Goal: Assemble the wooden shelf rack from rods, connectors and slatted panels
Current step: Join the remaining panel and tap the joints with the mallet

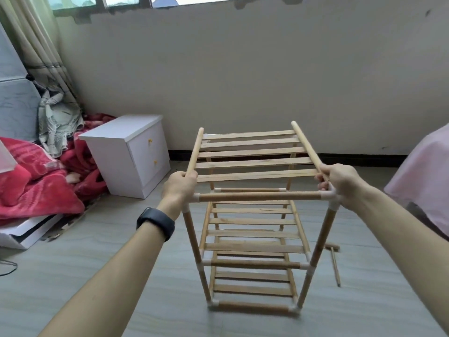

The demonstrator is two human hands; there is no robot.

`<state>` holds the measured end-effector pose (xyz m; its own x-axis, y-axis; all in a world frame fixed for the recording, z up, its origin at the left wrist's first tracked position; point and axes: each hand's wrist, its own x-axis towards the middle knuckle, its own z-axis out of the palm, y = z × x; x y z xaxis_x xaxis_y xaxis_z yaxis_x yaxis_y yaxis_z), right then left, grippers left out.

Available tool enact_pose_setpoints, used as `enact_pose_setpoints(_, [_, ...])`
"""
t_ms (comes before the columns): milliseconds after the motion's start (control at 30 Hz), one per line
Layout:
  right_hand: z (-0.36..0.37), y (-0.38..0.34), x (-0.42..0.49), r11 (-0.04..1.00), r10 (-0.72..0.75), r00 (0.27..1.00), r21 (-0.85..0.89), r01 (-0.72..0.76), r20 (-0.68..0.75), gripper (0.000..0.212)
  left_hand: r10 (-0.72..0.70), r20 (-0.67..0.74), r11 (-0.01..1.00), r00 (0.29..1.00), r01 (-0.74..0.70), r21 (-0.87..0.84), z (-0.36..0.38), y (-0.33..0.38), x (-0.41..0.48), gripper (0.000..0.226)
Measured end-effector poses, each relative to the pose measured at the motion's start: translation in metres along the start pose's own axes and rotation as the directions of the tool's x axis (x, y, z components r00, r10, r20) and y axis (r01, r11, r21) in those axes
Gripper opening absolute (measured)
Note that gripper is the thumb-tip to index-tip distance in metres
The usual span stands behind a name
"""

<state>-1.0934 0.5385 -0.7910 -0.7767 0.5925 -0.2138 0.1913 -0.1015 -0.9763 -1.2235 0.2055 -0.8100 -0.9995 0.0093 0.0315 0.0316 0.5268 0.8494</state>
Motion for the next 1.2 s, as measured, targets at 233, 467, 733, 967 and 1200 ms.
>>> enact_pose_setpoints(233, [-0.013,0.015,-0.024,0.955,0.051,0.983,0.279,-0.099,0.176,0.03,0.008,-0.075,0.98,0.997,0.007,0.201,0.0,0.009,-0.012,0.043])
enact_pose_setpoints(467, [0.024,0.028,-0.036,0.898,0.002,1.0,0.44,-0.011,0.021,0.025,0.734,0.114,0.494,0.67,-0.642,0.586,0.041,0.054,-0.075,0.053])
enact_pose_setpoints(733, [0.038,0.051,-0.042,0.952,-0.088,0.986,0.304,0.042,0.139,0.029,0.574,0.565,0.344,0.593,-0.801,0.491,0.093,0.081,-0.097,0.112])
enact_pose_setpoints(967, [0.029,0.049,-0.038,0.969,-0.112,0.973,0.238,0.062,0.203,0.032,0.566,0.572,0.315,0.594,-0.797,0.515,0.095,0.081,-0.084,0.116])
enact_pose_setpoints(1200, [0.033,0.05,-0.04,0.94,-0.115,0.974,0.34,0.043,0.193,0.024,0.704,0.432,0.237,0.563,-0.76,0.605,0.104,0.073,-0.079,0.087])
